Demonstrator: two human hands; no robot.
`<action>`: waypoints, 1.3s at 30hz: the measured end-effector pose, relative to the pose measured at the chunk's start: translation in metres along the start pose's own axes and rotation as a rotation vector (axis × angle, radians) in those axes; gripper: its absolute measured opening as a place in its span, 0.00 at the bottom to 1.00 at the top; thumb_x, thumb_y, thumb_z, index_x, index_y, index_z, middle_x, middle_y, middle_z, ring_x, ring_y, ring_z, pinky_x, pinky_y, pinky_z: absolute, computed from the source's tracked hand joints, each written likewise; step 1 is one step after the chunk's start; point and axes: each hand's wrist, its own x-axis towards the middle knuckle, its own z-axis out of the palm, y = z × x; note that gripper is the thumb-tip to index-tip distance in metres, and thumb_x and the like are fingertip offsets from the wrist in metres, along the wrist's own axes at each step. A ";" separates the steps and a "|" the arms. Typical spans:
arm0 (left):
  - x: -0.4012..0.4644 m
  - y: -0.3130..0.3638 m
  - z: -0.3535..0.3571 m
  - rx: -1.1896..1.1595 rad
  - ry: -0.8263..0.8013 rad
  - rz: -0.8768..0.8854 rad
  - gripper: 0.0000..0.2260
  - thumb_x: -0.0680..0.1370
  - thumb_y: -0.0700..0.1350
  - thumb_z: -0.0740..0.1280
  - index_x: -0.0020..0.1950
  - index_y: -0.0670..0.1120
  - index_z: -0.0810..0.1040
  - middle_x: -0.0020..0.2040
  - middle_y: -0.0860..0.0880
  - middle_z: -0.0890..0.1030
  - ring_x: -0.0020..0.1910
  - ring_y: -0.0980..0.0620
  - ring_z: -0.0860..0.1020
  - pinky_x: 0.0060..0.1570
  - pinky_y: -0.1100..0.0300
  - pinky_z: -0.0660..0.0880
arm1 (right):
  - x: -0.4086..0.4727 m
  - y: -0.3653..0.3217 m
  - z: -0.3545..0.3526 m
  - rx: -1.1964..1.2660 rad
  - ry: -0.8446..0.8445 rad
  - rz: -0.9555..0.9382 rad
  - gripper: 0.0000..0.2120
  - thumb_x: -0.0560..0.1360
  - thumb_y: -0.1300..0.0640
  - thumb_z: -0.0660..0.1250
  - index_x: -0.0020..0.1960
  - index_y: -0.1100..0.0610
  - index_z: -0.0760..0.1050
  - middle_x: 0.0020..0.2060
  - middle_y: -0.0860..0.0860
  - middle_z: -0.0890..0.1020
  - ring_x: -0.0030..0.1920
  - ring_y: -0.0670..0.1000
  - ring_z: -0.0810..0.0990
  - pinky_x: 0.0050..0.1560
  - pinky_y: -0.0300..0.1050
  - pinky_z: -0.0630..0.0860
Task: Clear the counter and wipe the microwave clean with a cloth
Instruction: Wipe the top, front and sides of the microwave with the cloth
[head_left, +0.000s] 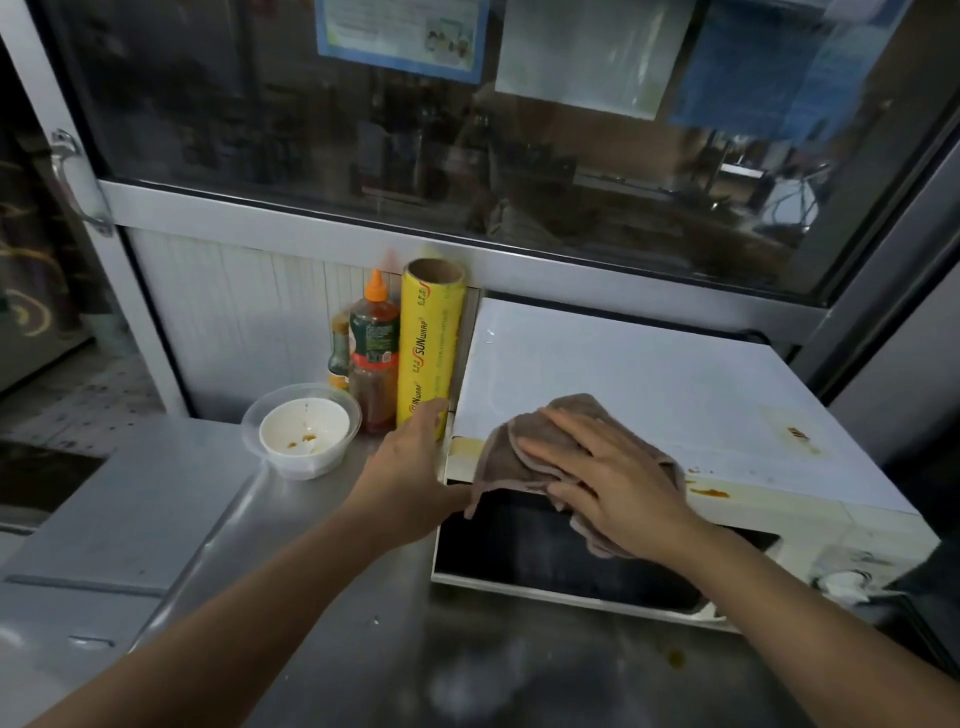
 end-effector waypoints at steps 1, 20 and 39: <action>-0.001 0.000 0.000 -0.001 -0.003 -0.010 0.41 0.65 0.50 0.76 0.72 0.52 0.58 0.68 0.50 0.71 0.65 0.48 0.69 0.59 0.57 0.67 | -0.002 0.000 0.001 -0.026 0.015 0.013 0.21 0.77 0.53 0.63 0.69 0.47 0.69 0.71 0.55 0.67 0.69 0.57 0.67 0.69 0.53 0.64; 0.012 0.078 0.060 0.344 0.087 0.183 0.25 0.74 0.59 0.65 0.70 0.59 0.65 0.73 0.56 0.63 0.73 0.51 0.58 0.70 0.48 0.52 | -0.087 0.084 -0.024 -0.190 -0.049 0.197 0.25 0.78 0.43 0.56 0.73 0.39 0.53 0.76 0.46 0.55 0.75 0.48 0.54 0.74 0.53 0.49; 0.009 0.124 0.091 0.391 0.143 0.143 0.18 0.74 0.56 0.66 0.63 0.55 0.75 0.69 0.56 0.70 0.70 0.50 0.63 0.68 0.44 0.54 | -0.107 0.111 -0.033 -0.083 -0.021 0.191 0.24 0.78 0.40 0.50 0.74 0.40 0.54 0.76 0.44 0.54 0.75 0.47 0.50 0.74 0.52 0.45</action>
